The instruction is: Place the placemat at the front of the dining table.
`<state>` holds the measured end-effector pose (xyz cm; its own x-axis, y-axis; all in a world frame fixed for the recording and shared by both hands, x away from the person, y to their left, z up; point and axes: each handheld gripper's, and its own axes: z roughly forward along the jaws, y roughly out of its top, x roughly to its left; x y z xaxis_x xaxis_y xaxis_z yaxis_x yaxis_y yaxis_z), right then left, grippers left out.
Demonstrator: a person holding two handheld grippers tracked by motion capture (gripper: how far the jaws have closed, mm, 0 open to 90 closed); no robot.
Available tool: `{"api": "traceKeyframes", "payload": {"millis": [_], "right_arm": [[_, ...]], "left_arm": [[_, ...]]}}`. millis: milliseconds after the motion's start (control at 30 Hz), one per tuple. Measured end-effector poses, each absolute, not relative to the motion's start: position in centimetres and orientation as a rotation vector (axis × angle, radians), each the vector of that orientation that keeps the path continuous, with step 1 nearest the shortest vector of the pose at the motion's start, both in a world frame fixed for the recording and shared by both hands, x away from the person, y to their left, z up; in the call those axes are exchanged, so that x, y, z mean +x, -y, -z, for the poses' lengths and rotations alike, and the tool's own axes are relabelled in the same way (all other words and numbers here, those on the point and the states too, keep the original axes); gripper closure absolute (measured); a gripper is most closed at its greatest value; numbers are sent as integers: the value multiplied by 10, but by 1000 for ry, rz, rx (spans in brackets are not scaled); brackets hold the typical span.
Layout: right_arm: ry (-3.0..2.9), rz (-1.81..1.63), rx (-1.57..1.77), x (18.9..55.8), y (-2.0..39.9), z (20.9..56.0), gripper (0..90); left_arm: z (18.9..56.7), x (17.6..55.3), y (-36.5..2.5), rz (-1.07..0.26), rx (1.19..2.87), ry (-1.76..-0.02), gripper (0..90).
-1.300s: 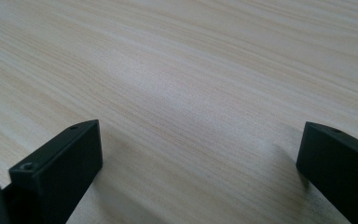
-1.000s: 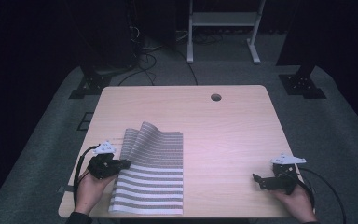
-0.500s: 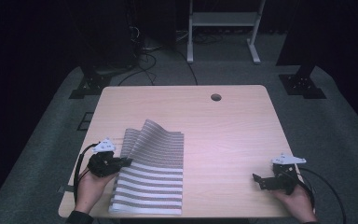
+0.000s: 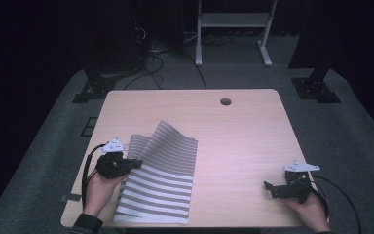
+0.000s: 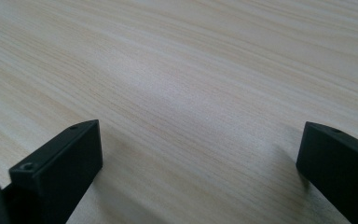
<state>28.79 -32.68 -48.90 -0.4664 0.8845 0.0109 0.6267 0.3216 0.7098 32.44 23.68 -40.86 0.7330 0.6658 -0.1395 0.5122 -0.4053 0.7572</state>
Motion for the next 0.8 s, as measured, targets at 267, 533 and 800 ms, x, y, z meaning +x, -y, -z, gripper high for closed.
{"api": "traceKeyframes", "payload": {"millis": [267, 533, 800], "right_arm": [[-2213, -930, 1342, 288, 327, 489, 0], [-2213, -930, 1342, 288, 327, 489, 0], [-2213, -930, 1342, 288, 327, 489, 0]], "left_arm": [[404, 326, -232, -232, 2086, -879, 884], [400, 328, -225, -233, 2088, -863, 885], [398, 333, -217, -228, 2084, -858, 885]]}}
